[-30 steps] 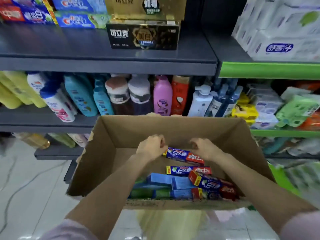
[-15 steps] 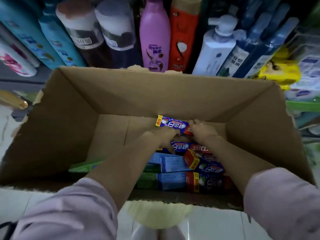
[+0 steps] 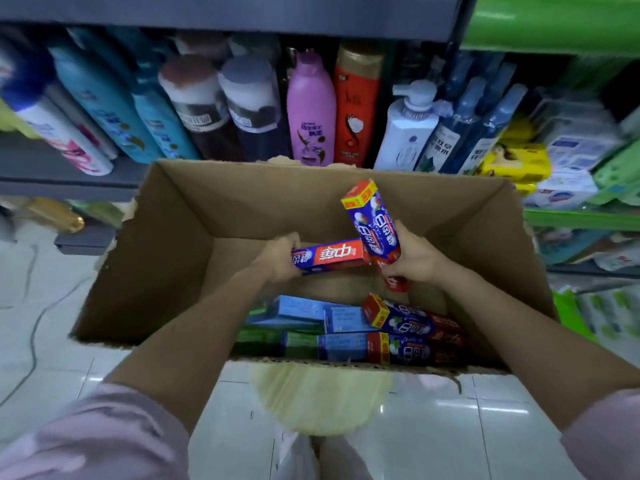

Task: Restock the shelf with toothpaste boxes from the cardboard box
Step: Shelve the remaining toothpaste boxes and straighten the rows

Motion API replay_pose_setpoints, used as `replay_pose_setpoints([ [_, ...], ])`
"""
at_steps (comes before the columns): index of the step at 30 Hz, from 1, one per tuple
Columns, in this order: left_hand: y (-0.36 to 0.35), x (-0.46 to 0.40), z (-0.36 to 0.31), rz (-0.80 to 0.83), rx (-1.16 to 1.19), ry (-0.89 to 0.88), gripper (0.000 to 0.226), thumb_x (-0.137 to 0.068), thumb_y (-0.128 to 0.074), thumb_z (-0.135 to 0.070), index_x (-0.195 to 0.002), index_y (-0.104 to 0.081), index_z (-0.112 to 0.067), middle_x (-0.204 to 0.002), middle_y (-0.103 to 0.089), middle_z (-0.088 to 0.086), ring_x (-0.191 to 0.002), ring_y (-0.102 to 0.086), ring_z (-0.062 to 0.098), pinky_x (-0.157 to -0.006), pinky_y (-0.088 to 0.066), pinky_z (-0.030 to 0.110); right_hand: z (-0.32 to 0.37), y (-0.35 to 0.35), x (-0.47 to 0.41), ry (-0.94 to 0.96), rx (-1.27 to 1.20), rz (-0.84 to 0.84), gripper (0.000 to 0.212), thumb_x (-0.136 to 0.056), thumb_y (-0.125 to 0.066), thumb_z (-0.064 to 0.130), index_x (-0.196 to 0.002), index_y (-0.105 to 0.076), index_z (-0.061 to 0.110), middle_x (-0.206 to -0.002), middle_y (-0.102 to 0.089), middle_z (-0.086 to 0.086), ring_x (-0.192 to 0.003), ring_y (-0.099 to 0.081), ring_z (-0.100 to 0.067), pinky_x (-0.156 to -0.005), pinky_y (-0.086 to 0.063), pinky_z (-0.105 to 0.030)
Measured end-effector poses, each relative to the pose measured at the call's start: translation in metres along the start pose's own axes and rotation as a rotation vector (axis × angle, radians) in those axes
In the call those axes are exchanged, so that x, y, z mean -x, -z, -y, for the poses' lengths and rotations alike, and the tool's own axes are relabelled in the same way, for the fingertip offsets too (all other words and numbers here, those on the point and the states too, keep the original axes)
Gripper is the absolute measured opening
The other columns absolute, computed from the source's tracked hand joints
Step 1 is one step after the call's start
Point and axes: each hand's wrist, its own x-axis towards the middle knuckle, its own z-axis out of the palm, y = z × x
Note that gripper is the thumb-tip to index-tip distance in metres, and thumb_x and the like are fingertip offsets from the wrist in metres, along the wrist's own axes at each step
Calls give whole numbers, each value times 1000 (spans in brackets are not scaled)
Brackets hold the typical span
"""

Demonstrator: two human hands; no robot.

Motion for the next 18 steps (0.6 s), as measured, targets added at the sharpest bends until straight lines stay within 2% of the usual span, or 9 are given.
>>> replay_pose_setpoints([
  [2, 10, 16, 4, -46, 192, 63, 37, -71, -74, -7, -75, -38, -17, -96, -60, 13, -85, -55, 21, -58, -40, 26, 17, 0, 16, 68, -155, -59, 81, -72, -79, 14, -137, -31, 18, -133, -54, -3, -119, -54, -20, -98, -44, -34],
  [5, 23, 39, 2, -76, 537, 99, 34, -69, -67, 2, -74, -39, -17, -93, -61, 13, -85, -55, 23, -65, -43, 29, 46, 3, 32, 155, -283, -89, 81, -69, -82, 23, -136, -36, 24, -130, -55, 5, -116, -55, -14, -101, -44, -38],
  [8, 42, 62, -11, -51, 736, 40, 31, -72, -61, 6, -88, -43, -12, -91, -61, 8, -81, -56, 20, -64, -44, 25, 82, 8, 52, 251, -358, -106, 58, -73, -78, 27, -120, -45, 32, -111, -58, 17, -104, -57, -5, -95, -45, -31],
  [10, 60, 83, -24, -40, 810, -23, 30, -79, -55, 8, -99, -43, -10, -88, -61, 2, -76, -57, 13, -57, -46, 18, 108, 10, 67, 337, -419, -124, 44, -77, -73, 31, -112, -48, 36, -104, -59, 23, -98, -59, 1, -93, -47, -30],
  [12, 73, 93, -36, -17, 876, -58, 38, -81, -50, 8, -113, -47, -12, -94, -63, 1, -81, -61, 13, -61, -50, 21, 129, 14, 74, 376, -484, -141, 41, -81, -67, 35, -118, -49, 31, -106, -61, 20, -98, -60, 1, -94, -48, -30],
  [15, 97, 114, -48, -59, 1032, -157, 57, -64, -50, 3, -118, -51, -14, -97, -67, 7, -86, -64, 22, -77, -54, 35, 171, 19, 87, 457, -526, -207, 48, -84, -61, 40, -126, -44, 25, -110, -60, 17, -100, -61, -1, -93, -49, -28],
  [18, 131, 136, -54, -127, 1170, -245, 52, -58, -48, -6, -109, -56, -17, -87, -71, 5, -75, -68, 18, -68, -57, 31, 217, 28, 96, 524, -523, -283, 43, -86, -60, 42, -120, -42, 23, -104, -58, 18, -92, -60, 3, -82, -50, -22],
])
